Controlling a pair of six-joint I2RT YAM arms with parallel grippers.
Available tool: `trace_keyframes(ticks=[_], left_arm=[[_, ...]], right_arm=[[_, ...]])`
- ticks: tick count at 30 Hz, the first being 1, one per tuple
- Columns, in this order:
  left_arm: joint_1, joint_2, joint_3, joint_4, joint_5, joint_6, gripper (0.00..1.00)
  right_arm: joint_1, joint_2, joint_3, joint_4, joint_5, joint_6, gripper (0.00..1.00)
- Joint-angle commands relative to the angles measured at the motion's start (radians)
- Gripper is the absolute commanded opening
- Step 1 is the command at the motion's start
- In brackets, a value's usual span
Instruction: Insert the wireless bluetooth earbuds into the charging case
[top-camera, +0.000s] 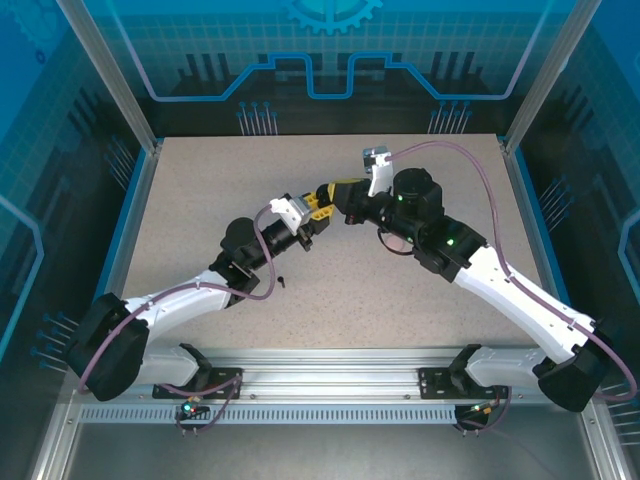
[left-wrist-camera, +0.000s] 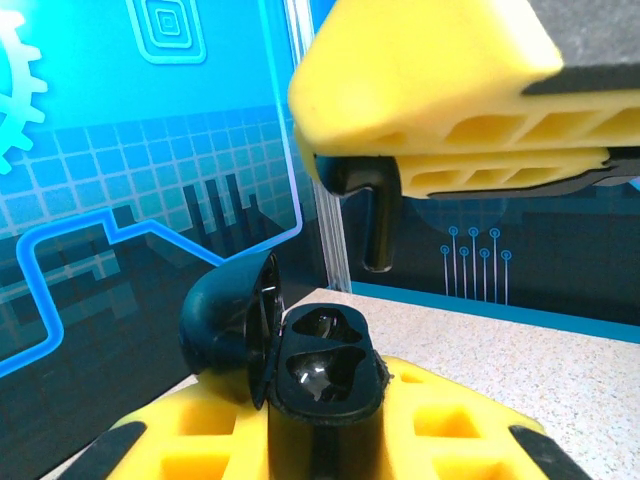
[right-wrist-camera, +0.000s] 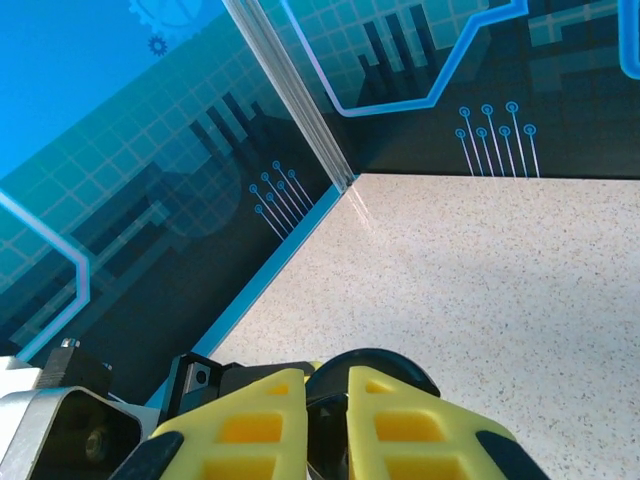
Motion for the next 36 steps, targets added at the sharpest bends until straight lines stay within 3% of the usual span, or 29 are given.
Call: trace_keyframes(ticks=[1, 36], left_arm=[[-0.01, -0.017, 0.031, 0.034, 0.007, -0.019, 0.0], [-0.014, -0.059, 0.037, 0.032, -0.029, -0.021, 0.0]], right_arm=[[0.01, -0.007, -0.006, 0.07, -0.011, -0.006, 0.12], [-0.015, 0.004, -0.112, 0.107, 0.041, 0.045, 0.09]])
